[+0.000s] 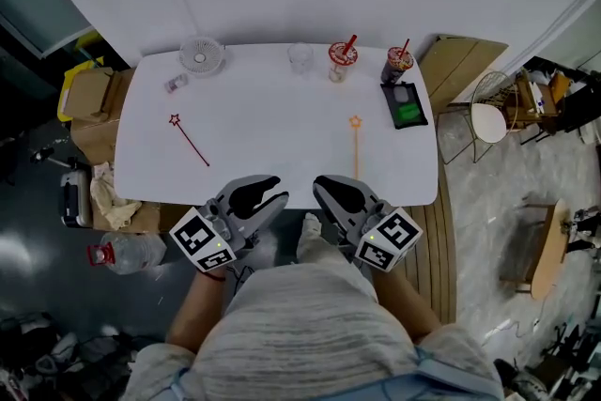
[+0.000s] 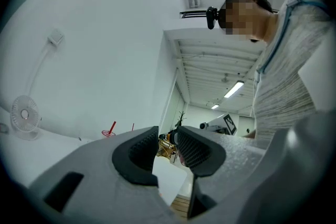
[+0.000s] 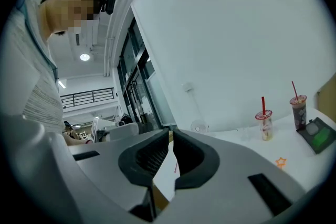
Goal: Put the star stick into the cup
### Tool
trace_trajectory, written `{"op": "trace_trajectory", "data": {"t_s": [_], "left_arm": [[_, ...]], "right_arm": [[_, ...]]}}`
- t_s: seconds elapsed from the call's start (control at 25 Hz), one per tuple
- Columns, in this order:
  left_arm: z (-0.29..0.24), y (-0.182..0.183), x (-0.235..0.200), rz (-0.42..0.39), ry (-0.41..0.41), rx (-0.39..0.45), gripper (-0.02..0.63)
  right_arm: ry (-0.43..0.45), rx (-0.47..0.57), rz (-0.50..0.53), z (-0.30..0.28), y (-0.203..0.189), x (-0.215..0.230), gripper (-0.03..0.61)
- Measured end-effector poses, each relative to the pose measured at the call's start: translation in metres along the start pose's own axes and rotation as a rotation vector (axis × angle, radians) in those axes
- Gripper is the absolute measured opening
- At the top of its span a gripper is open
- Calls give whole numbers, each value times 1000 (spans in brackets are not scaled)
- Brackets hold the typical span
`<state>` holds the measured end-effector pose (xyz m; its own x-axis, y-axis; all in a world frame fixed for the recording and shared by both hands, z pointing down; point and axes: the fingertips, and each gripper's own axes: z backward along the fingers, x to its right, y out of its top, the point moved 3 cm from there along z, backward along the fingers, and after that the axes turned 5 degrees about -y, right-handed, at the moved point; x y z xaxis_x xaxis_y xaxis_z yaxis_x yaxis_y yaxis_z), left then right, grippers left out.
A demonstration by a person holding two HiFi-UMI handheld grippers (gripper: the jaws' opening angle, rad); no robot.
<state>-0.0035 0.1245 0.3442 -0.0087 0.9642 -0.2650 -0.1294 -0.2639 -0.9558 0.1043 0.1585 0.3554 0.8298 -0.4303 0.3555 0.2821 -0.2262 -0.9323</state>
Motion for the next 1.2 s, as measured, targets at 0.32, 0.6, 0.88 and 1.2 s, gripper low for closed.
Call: {"op": "trace_trajectory", "data": {"t_s": [0.32,0.6,0.88,1.2], "left_arm": [[-39,-11,-68,-57,82,-35,121],[-64,-34,-119,-38,136,-72,121],[-77,-59,-154,9,187,-98,121],[-84,-92,-177,80,196,-144,121]], "right_arm": [[-35,-18,62,-35,13,74,11],[-62,-105,67,-62,-6,125,11],[-78,-168,39,-75,-25,158,11],[-136,-230,14,-82,-47,183,11]]}}
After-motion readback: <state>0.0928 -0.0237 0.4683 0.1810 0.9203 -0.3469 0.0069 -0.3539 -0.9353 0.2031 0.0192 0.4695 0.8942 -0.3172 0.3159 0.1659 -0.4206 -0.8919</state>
